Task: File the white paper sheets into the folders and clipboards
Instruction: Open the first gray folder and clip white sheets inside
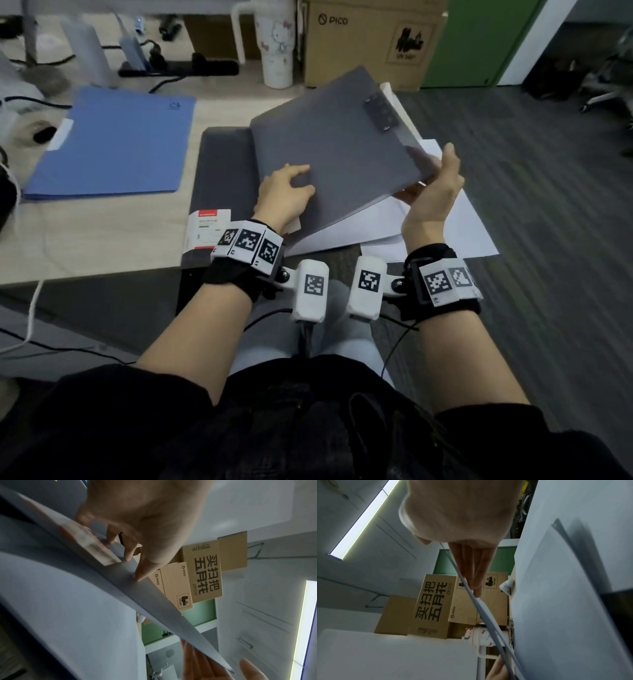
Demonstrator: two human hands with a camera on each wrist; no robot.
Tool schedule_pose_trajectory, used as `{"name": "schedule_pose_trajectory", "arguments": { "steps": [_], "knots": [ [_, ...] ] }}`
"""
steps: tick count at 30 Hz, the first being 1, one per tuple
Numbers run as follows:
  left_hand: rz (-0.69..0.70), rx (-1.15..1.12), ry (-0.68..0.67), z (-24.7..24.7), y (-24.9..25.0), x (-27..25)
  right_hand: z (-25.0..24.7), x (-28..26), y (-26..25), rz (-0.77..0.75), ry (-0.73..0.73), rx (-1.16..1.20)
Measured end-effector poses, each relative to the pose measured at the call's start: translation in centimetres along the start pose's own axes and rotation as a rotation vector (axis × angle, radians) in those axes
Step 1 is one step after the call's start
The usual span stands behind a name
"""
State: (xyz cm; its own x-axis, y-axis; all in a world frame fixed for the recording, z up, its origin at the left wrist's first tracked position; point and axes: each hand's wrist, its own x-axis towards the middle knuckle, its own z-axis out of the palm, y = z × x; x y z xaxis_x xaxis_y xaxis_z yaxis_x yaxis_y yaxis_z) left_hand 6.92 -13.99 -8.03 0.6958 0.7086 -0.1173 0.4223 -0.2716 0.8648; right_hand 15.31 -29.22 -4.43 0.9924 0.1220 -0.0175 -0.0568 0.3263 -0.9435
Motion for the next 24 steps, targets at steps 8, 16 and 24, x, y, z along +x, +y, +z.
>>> {"name": "schedule_pose_trajectory", "arguments": {
  "steps": [8,16,24],
  "knots": [
    [-0.185,0.157,0.177,0.8,-0.7,-0.4,-3.6,2.5,2.2,-0.002,0.098,-0.492],
    [-0.331,-0.463,0.195,-0.6,-1.1,-0.6,-4.4,2.6,3.6,0.066,-0.023,-0.879],
    [-0.294,-0.632,0.237,-2.2,-1.1,-0.7,-2.9,3.3,2.8,0.123,-0.158,-0.971]
  ]
}}
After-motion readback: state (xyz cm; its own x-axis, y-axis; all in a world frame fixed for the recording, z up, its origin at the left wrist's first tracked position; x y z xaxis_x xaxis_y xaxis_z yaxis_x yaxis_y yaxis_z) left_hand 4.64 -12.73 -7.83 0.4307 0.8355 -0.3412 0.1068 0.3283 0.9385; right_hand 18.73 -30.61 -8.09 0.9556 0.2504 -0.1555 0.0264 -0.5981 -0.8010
